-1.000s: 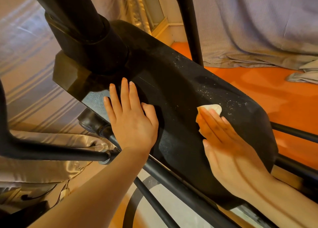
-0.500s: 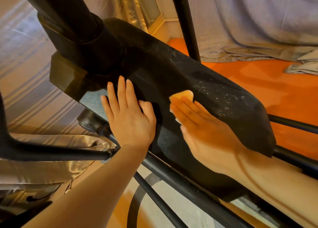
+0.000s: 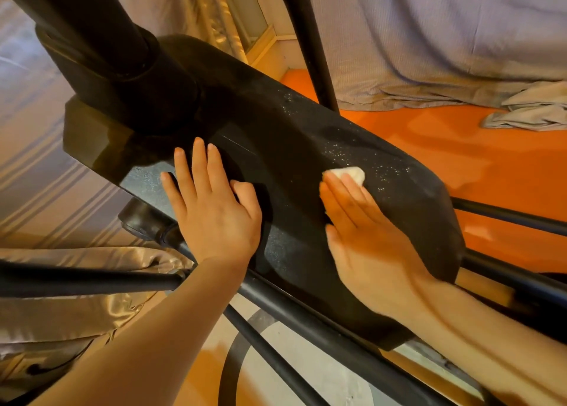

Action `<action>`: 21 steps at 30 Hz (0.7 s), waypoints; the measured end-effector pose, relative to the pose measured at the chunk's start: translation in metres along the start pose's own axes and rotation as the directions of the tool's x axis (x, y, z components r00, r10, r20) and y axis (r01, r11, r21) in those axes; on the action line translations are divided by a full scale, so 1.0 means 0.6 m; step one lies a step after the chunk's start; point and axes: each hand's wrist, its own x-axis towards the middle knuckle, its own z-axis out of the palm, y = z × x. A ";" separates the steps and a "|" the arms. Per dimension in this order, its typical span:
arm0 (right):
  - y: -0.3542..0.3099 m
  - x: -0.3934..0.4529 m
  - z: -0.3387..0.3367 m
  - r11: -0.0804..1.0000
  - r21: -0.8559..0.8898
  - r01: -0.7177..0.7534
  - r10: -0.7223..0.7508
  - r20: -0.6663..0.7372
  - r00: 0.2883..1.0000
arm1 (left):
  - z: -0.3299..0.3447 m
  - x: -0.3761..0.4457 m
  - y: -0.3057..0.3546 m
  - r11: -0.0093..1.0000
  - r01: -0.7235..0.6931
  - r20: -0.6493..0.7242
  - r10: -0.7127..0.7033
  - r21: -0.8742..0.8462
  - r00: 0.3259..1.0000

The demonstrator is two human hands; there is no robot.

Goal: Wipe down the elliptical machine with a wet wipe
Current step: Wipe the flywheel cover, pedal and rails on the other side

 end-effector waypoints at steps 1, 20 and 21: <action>-0.008 0.023 0.005 0.999 0.043 -0.019 0.020 -0.002 1.000 | -0.001 0.001 -0.001 1.000 -0.026 0.004 0.026 -0.007 1.000; 0.043 -0.063 0.004 0.942 -0.114 -0.316 0.329 0.118 0.937 | -0.001 0.002 -0.011 0.873 -0.464 0.025 0.472 -0.152 0.881; 0.036 -0.052 0.002 0.941 -0.071 -0.331 0.338 0.105 0.935 | -0.001 0.002 -0.011 0.873 -0.464 0.025 0.473 -0.152 0.881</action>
